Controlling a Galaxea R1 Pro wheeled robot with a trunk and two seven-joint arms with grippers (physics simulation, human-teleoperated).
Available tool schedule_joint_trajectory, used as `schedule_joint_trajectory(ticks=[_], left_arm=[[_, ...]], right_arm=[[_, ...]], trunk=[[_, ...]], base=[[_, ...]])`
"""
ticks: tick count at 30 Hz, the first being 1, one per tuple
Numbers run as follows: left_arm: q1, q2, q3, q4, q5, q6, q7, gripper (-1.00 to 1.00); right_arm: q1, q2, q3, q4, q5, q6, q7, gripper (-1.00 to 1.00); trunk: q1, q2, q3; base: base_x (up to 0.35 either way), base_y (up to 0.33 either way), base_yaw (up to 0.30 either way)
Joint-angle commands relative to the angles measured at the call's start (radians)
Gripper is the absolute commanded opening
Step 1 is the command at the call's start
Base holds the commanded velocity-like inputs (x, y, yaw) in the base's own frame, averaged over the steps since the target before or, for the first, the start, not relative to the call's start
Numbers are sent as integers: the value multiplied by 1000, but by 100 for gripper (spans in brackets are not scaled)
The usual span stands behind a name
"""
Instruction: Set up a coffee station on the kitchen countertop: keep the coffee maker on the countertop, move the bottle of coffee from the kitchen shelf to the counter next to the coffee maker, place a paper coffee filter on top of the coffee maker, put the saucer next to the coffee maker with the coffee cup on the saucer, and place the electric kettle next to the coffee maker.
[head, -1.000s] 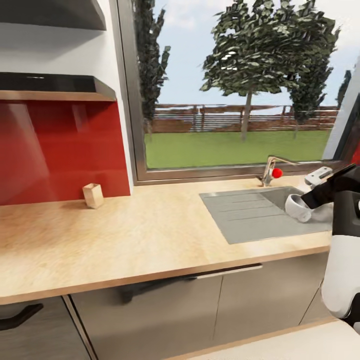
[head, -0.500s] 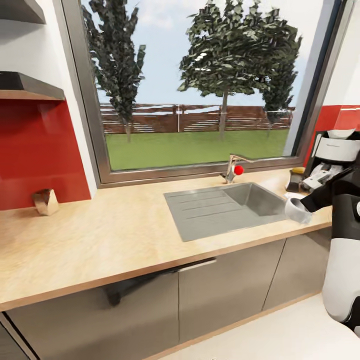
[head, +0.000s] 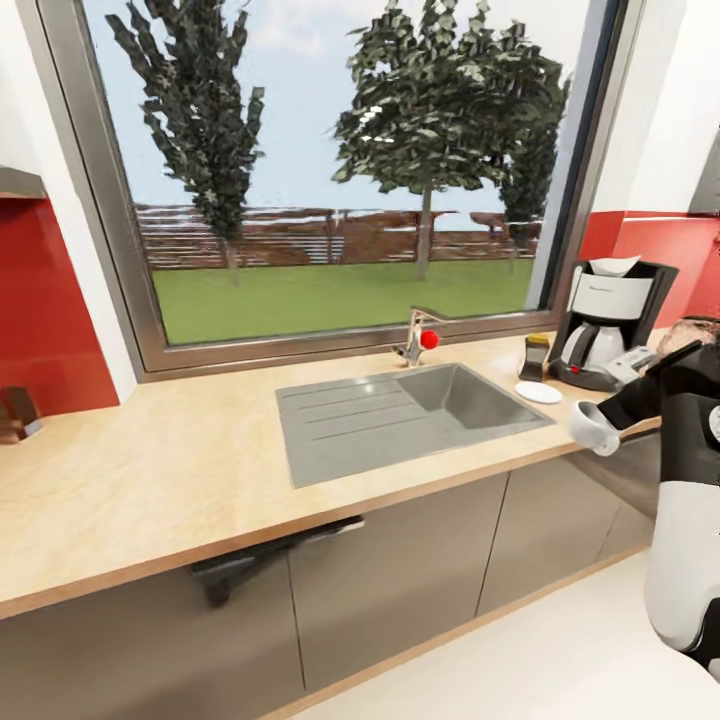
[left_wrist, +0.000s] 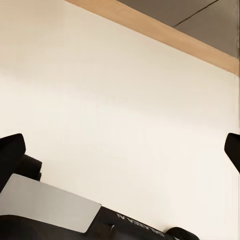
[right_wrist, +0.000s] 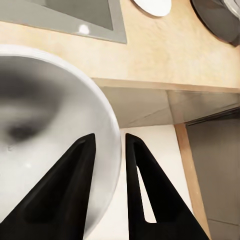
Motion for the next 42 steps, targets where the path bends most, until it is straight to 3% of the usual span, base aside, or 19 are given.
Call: schedule_joint_trajectory(ticks=[1, 24, 32, 35, 39, 42], left_arm=[[-1, 0, 8, 2, -4, -3, -6, 100], [-1, 0, 8, 2, -4, -3, -5, 100], [-1, 0, 8, 2, -4, -3, -5, 100], [-1, 0, 8, 2, -4, -3, -5, 100], [-1, 0, 8, 2, -4, -3, -5, 100], [-1, 0, 8, 2, -4, -3, -5, 100]], right_arm=[[1, 0, 0, 0, 4, 12, 11, -100], [4, 7, 3, 22, 2, 12, 10, -100], [4, 10, 15, 22, 7, 12, 8, -100], [4, 14, 50, 21, 8, 14, 1, -100], [4, 17, 137, 21, 9, 22, -31, -100], [4, 18, 150, 21, 9, 23, -37, -100]], trunk=[[0, -1, -1], [0, -1, -1], [0, -1, -1], [0, -1, -1], [0, -1, -1], [0, -1, -1]], base=[[144, -315, -4], [167, -215, 0], [58, -63, 0], [37, -103, 0], [115, -213, 0], [146, -234, 0]])
